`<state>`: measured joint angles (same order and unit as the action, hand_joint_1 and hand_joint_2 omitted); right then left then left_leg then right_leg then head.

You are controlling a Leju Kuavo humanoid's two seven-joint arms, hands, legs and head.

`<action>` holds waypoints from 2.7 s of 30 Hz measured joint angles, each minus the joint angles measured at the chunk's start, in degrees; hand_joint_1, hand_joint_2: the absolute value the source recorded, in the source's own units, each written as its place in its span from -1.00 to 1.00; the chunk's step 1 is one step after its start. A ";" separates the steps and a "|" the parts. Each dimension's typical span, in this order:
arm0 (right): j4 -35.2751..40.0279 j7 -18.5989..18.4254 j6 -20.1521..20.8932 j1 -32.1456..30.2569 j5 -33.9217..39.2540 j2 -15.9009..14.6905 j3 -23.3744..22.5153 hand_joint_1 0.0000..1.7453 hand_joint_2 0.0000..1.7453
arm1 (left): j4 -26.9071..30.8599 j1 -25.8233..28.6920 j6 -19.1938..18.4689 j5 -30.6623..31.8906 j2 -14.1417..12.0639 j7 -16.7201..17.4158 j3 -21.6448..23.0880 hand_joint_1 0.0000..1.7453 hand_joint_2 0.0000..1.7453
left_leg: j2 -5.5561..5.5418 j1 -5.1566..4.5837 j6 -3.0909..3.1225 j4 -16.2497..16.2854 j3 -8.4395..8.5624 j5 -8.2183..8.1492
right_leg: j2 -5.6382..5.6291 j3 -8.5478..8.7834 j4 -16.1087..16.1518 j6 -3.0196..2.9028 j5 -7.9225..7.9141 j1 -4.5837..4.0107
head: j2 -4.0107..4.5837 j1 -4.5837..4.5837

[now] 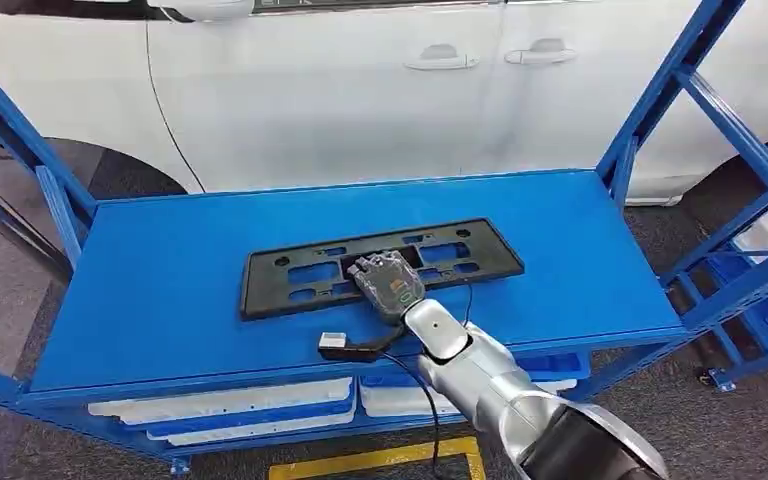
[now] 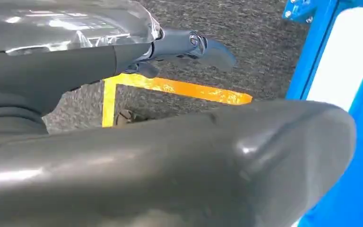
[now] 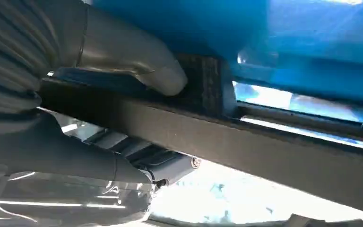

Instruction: Take the parts from the cabinet and place them on the table.

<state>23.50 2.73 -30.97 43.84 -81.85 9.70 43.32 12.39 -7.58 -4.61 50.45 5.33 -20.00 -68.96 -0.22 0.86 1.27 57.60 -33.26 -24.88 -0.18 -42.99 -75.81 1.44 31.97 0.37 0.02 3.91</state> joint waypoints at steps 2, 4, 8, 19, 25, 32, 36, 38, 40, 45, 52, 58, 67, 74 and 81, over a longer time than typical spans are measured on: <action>0.00 0.48 -0.06 0.07 -0.37 0.02 -0.13 1.00 1.00 | 0.00 0.01 0.00 -0.04 0.00 0.00 0.00 -1.00 -1.00 | -0.15 -0.01 -0.14 0.01 0.29 -0.09 | 0.00 4.18 8.61 -0.52 -4.97 -0.03 | 0.00 0.00; 0.00 0.96 -0.11 0.28 -0.50 0.02 -0.30 1.00 1.00 | -0.02 -0.01 0.00 -0.20 0.15 -0.06 0.00 -1.00 -1.00 | -0.26 -0.19 -0.41 0.03 0.36 -0.26 | -0.02 8.42 17.47 -1.43 -7.43 -0.40 | 0.00 -0.02; 0.00 1.53 -0.20 0.45 -0.52 0.31 -0.92 1.00 1.00 | -0.02 0.16 -0.53 -0.55 0.11 -1.55 0.00 -1.00 1.00 | -0.26 -0.25 -1.72 -0.17 0.22 -0.25 | -0.04 8.37 18.15 -2.06 -7.49 -0.70 | 0.00 0.00; 7.43 12.28 -5.20 -0.05 11.54 0.50 -8.98 1.00 1.00 | -0.02 0.88 -1.73 -0.46 -1.05 -4.42 0.04 -1.00 1.00 | 0.13 0.63 -3.05 1.25 -0.43 -0.25 | -0.21 9.20 18.14 -2.31 -7.04 -0.10 | 0.00 0.00; 24.15 34.26 6.12 -5.09 45.68 -1.45 -15.04 1.00 1.00 | -0.02 1.05 -3.59 -0.85 -1.07 -2.44 0.02 -1.00 1.00 | -0.17 0.50 -0.76 0.30 -0.07 -0.07 | -0.20 8.47 16.67 -0.48 -5.83 -0.26 | 0.00 0.00; 74.19 37.44 45.39 -17.98 89.49 -6.78 -22.56 1.00 1.00 | -0.02 1.97 -6.51 -1.81 -1.53 1.68 -0.13 -1.00 1.00 | -0.50 0.08 0.01 0.52 -0.08 -0.47 | -0.13 2.94 4.97 -0.26 -2.21 -0.06 | 0.00 0.00; 88.49 37.64 48.72 -21.14 91.17 -6.78 -25.14 1.00 1.00 | -0.09 2.09 -6.88 -1.88 -1.53 2.25 -0.15 -1.00 1.00 | -0.58 -0.21 -0.78 0.55 0.34 -1.03 | -0.08 9.23 17.71 -1.42 -6.36 -0.70 | 0.00 0.00; 91.27 37.57 54.69 -22.64 92.93 -6.47 -26.29 1.00 1.00 | -0.09 2.28 -5.65 -1.90 -1.60 4.60 -0.22 -1.00 1.00 | -0.51 -0.07 -1.41 0.30 0.47 -0.68 | -0.27 9.12 17.63 -1.74 -6.64 -0.83 | 0.00 -0.02; 92.37 37.55 58.93 -24.00 93.79 -5.75 -26.86 1.00 1.00 | -0.09 2.27 -3.69 -1.88 -1.84 7.61 -0.31 -1.00 1.00 | -0.38 -0.20 -1.95 0.77 0.34 -1.48 | 0.06 9.35 18.62 -2.29 -7.37 -0.09 | 0.00 0.00; 92.56 37.31 62.20 -26.74 94.86 -5.55 -26.91 1.00 1.00 | -0.09 2.64 -0.90 -1.75 -2.03 12.81 -0.68 -1.00 1.00 | -0.19 -0.09 -2.79 17.81 -5.85 -11.05 | 0.46 8.15 18.54 -2.90 -8.13 -0.19 | 0.00 0.00; 92.54 37.09 62.60 -27.33 95.01 -5.53 -26.97 1.00 1.00 | -0.09 2.45 -0.33 -1.75 -2.27 13.88 -0.72 -1.00 1.00 | -0.29 -0.65 -1.23 0.08 4.13 -3.94 | 0.39 6.74 17.42 -1.34 -9.42 -0.33 | 0.00 0.00; 92.13 37.09 61.77 -27.31 95.32 -6.21 -26.97 1.00 1.00 | -0.11 2.47 1.16 -2.36 -2.10 15.10 -1.79 -1.00 1.00 | 0.22 -0.33 0.75 -0.22 1.64 -0.92 | 0.14 2.77 7.55 0.63 -0.45 0.21 | 0.00 -0.02; 91.01 37.09 60.57 -27.28 95.38 -7.04 -26.58 1.00 1.00 | -0.11 2.49 0.63 -2.47 -2.10 13.53 -2.43 -1.00 1.00 | 0.04 -0.49 -0.88 0.47 -3.14 3.00 | 0.09 14.43 18.20 -0.81 -2.62 -0.34 | 0.00 -0.07; 90.97 37.13 59.01 -27.92 92.60 -7.08 -26.84 1.00 1.00 | -0.11 2.64 0.68 -2.27 -2.10 13.49 -3.04 -1.00 1.00 | 0.00 -0.09 -2.64 12.50 -7.08 -8.05 | 0.62 10.80 19.48 -3.13 -6.74 -0.14 | 0.00 -0.04; 92.08 37.11 58.77 -29.19 91.38 -7.15 -28.00 1.00 1.00 | -0.11 2.33 0.72 -2.25 -2.14 13.60 -3.04 -1.00 1.00 | -0.04 -0.48 -2.10 -0.69 7.26 -5.85 | 0.56 5.05 17.52 -1.92 -10.26 -0.46 | 0.00 -0.04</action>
<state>115.58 39.85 27.80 14.65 9.53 2.56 15.32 12.28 -5.25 -3.89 48.19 3.19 -6.40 -72.00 -0.25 0.39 -0.82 56.90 -26.00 -30.73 0.38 -37.94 -58.30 -0.49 21.71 -0.09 0.02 3.87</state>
